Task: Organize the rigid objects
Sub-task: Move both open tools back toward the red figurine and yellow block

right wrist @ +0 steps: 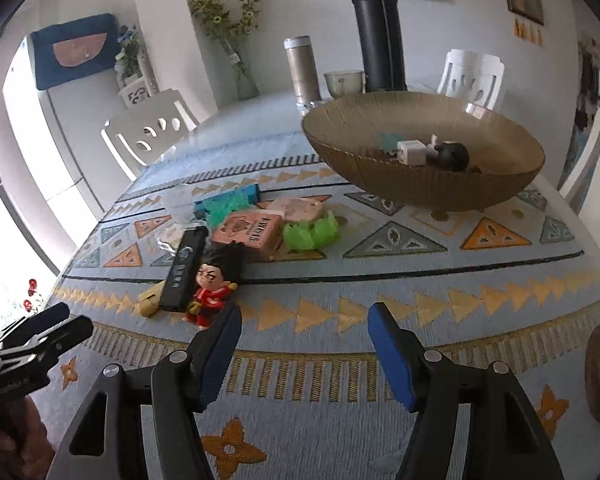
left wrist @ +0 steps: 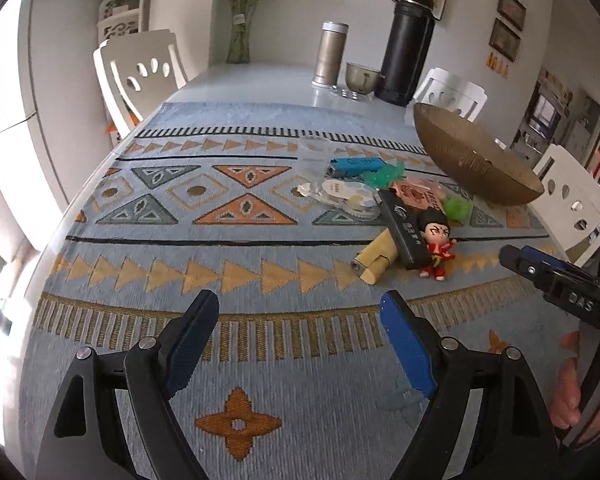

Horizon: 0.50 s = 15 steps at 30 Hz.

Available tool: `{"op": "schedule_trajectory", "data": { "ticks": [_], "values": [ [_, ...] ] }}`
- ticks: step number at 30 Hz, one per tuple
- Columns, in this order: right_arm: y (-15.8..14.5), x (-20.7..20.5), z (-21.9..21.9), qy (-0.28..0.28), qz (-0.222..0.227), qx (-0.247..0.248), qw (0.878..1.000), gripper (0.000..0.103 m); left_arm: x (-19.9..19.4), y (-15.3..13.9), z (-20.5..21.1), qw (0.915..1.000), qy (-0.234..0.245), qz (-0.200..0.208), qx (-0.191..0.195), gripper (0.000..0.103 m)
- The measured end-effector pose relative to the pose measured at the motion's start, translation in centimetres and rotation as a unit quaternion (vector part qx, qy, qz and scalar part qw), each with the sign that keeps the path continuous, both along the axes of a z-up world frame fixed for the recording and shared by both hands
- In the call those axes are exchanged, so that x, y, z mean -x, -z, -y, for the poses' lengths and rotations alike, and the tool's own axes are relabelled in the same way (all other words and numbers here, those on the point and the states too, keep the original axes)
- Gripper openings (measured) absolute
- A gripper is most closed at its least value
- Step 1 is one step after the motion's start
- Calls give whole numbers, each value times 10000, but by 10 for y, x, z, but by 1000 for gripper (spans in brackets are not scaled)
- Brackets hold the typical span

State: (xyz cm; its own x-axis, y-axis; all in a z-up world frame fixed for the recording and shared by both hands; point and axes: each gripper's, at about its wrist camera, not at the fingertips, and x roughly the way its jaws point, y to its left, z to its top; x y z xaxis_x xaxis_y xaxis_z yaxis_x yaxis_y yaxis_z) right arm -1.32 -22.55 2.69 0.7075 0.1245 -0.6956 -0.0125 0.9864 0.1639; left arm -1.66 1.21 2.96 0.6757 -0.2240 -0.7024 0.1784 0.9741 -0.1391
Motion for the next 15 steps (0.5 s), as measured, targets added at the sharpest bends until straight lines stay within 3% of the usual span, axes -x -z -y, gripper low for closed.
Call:
{"op": "schedule_trajectory", "data": {
  "ticks": [11, 15],
  "values": [
    [1, -1, -10, 17, 0, 344, 9994, 64, 5, 0, 11, 9994, 234, 70, -236, 82],
    [1, -2, -7, 5, -34, 235, 9997, 64, 3, 1, 17, 9979, 586, -94, -257, 82]
  ]
}}
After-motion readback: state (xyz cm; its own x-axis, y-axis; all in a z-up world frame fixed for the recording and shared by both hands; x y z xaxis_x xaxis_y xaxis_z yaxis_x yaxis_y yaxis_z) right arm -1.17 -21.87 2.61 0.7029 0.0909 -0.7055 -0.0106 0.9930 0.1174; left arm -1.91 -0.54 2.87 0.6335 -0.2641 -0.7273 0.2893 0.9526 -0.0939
